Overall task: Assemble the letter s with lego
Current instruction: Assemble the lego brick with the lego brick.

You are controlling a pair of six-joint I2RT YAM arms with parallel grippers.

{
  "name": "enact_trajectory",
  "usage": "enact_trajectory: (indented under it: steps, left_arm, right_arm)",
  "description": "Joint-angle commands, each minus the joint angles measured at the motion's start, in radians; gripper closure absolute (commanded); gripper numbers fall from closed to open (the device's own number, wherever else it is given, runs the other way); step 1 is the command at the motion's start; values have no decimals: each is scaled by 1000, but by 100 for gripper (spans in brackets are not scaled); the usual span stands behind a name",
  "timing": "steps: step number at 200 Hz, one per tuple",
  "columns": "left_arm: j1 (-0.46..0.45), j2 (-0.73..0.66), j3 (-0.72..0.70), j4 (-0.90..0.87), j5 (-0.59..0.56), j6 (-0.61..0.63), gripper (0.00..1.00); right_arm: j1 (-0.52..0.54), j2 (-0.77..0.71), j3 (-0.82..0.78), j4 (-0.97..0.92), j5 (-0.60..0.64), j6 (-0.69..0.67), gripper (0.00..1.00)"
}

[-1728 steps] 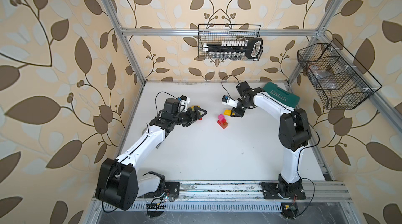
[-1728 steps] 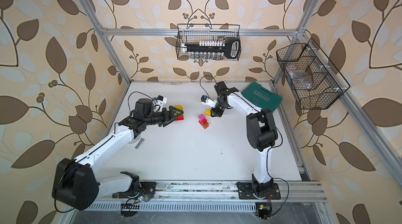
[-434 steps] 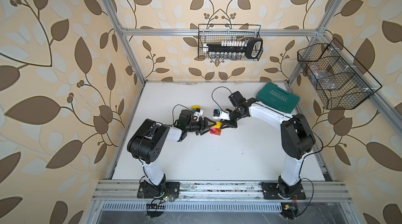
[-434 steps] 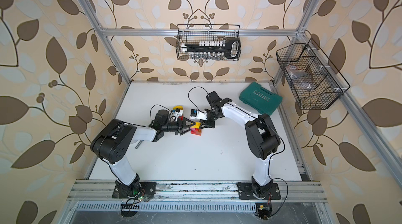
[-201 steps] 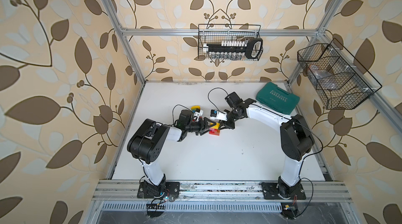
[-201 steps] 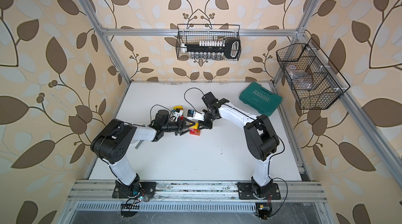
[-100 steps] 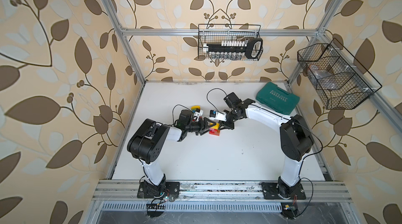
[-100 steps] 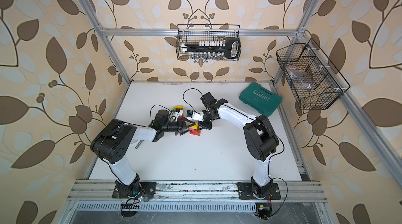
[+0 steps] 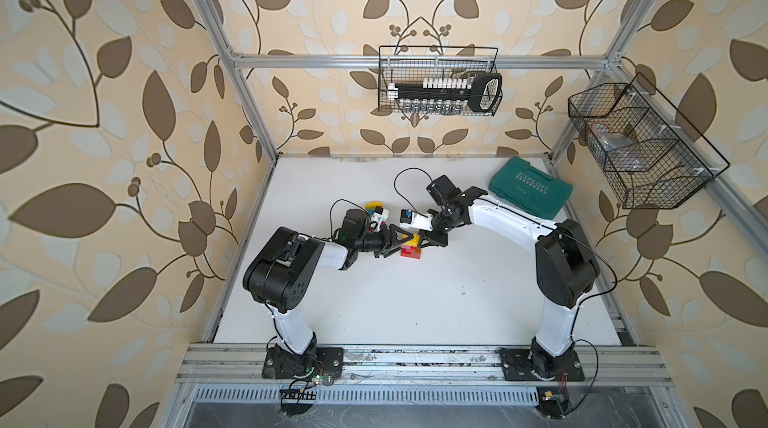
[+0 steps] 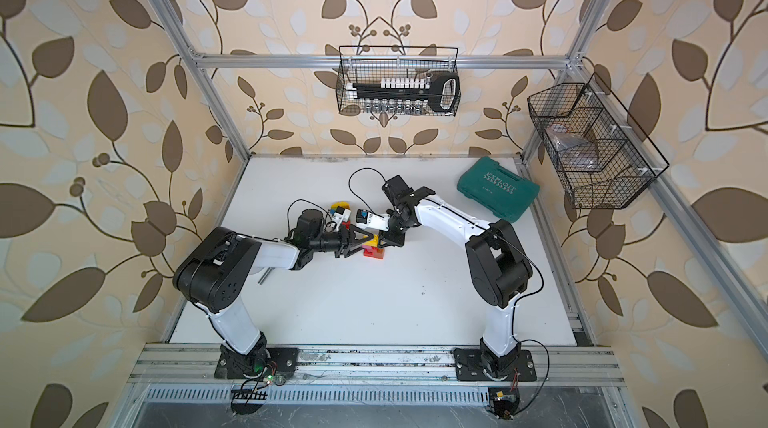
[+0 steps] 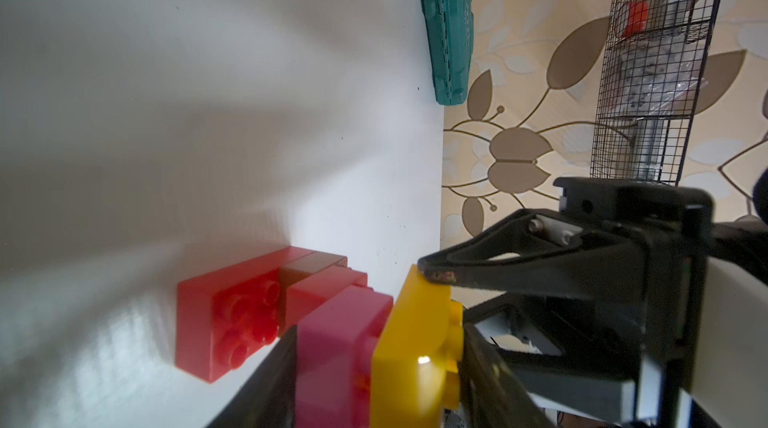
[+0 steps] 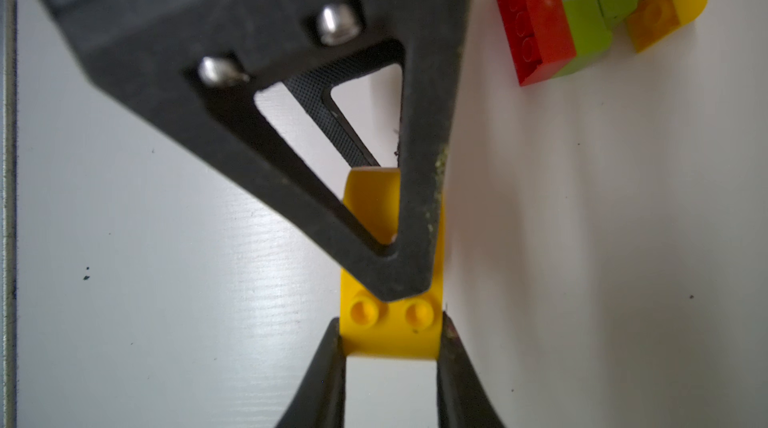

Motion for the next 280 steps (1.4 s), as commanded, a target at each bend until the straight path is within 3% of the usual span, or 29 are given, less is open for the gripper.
enact_trajectory:
  steps: [1,86,129,159,192,215,246,280]
  left_arm:
    - [-8,10,17,5,15,18,43]
    - [-8,12,18,-7,17,21,46]
    - [-8,13,18,-10,19,24,49]
    - [-8,13,17,-12,16,22,49]
    - [-8,-7,17,-55,-7,39,27]
    - [-5,-44,21,-90,-27,48,18]
    - [6,-128,41,-174,-47,67,10]
    - [28,-281,89,-378,-81,158,6]
  right_arm:
    - [6,3,27,-28,13,13,88]
    - [8,12,30,-20,28,17,86]
    - [7,15,38,-20,32,13,79]
    - [8,11,43,-20,27,15,66]
    - [6,-11,18,7,18,21,45]
    - [-4,-58,-31,59,-5,25,31]
    - [-52,-161,-124,139,-72,58,25]
    - [-101,-362,-384,399,-142,194,23]
